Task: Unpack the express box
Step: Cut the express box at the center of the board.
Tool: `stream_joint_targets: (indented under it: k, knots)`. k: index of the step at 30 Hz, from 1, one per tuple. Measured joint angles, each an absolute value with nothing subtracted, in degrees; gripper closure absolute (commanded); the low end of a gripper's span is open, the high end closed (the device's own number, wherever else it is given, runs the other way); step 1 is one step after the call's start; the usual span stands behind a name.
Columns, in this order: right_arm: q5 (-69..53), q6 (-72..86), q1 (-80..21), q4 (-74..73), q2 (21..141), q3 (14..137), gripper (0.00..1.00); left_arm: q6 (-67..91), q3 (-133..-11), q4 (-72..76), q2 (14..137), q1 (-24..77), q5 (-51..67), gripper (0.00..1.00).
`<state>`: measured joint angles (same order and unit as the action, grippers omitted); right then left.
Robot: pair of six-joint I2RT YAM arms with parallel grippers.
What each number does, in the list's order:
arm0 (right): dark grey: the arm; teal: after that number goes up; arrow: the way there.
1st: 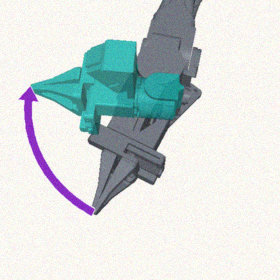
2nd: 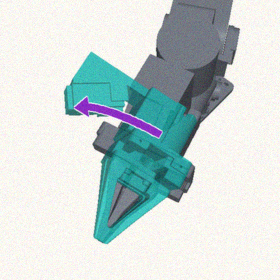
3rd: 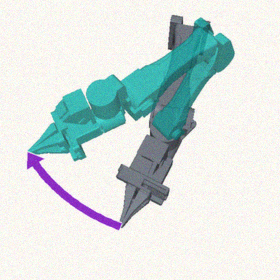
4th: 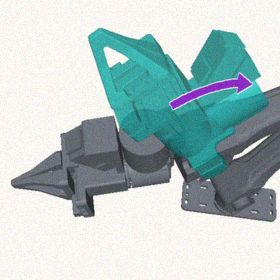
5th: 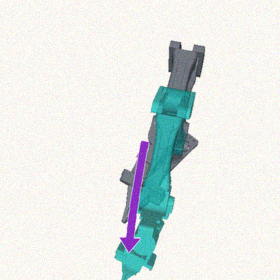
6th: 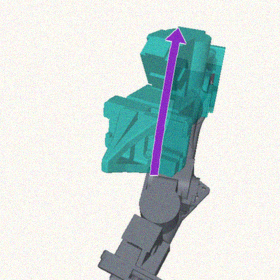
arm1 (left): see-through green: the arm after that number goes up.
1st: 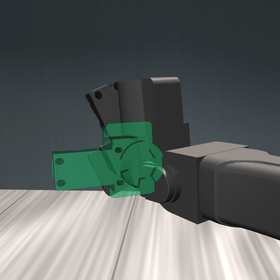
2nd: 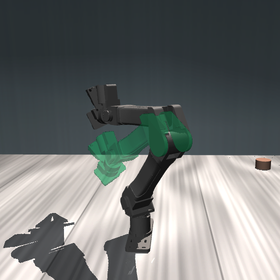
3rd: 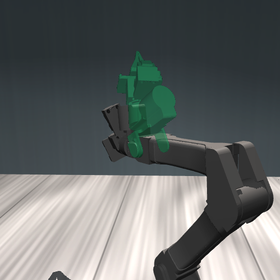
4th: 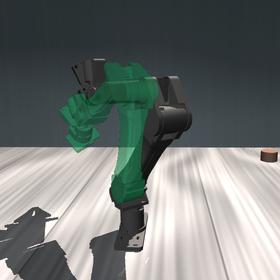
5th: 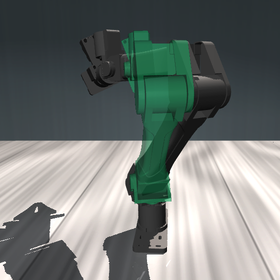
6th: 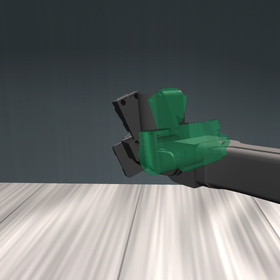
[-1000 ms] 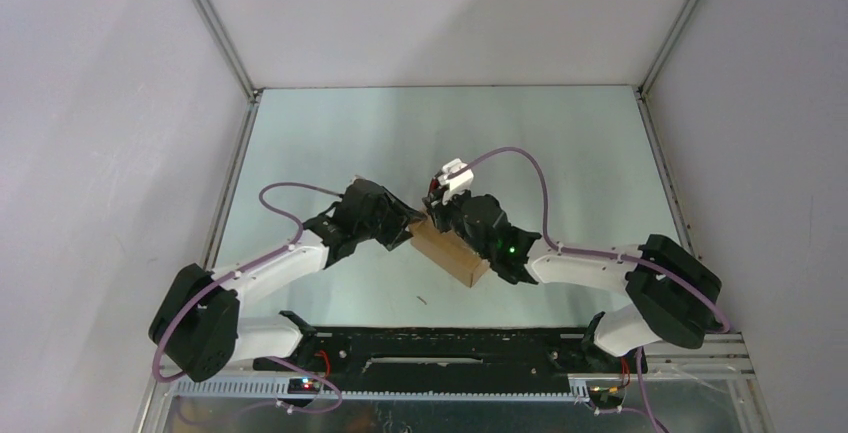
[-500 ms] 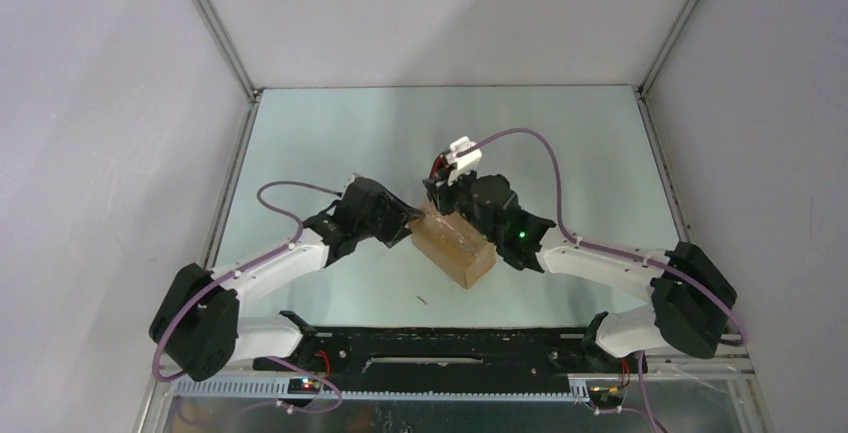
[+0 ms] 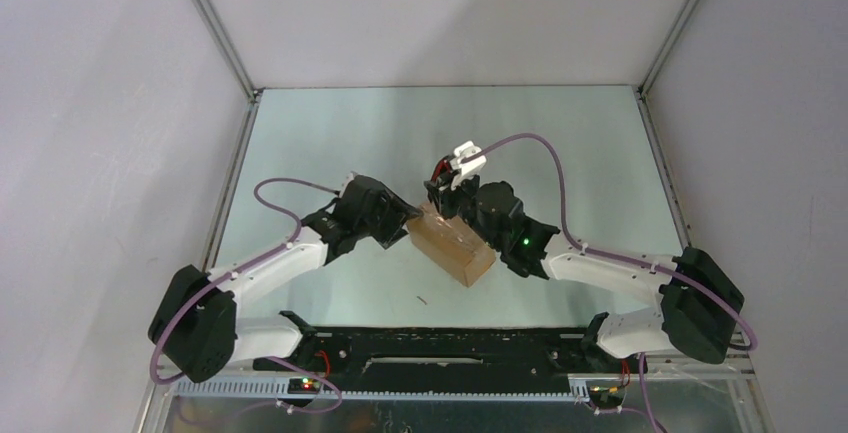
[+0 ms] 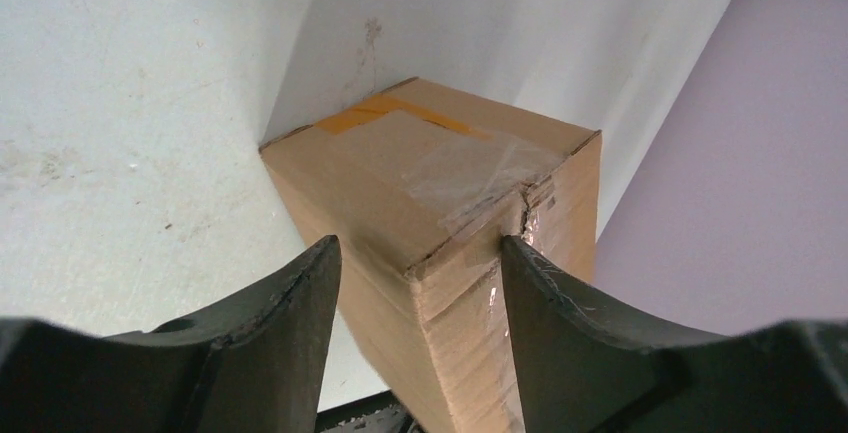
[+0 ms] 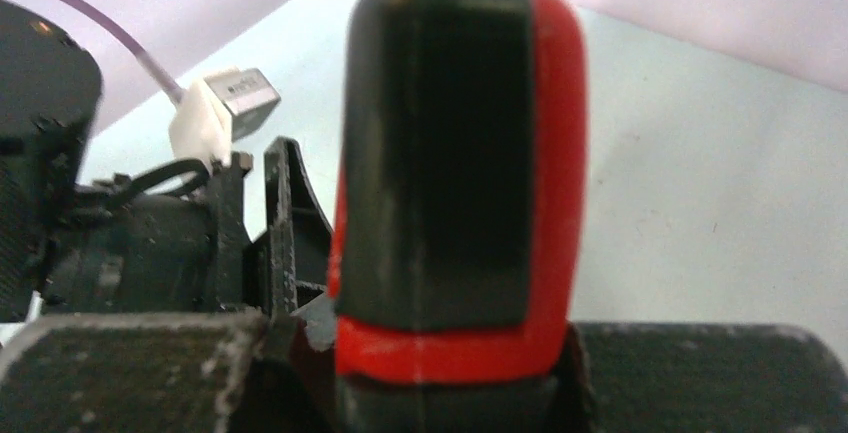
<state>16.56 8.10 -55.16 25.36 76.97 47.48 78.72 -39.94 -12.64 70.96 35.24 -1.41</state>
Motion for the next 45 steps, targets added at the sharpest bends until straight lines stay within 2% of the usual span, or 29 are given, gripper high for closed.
stream_joint_targets:
  k: [14,32,45]
  knots:
    - [16.6,8.0,-56.0,27.2,78.9,44.3,1.00,76.2,-40.0,-14.2,70.0,35.2,-1.1,0.35]
    - [0.9,1.7,-52.4,38.1,82.7,41.9,1.00,74.4,-41.1,-15.6,70.2,34.8,-0.7,0.37]
    - [-4.3,-3.1,-50.2,42.2,85.3,40.2,1.00,73.7,-41.1,-15.6,70.2,34.0,0.2,0.37]
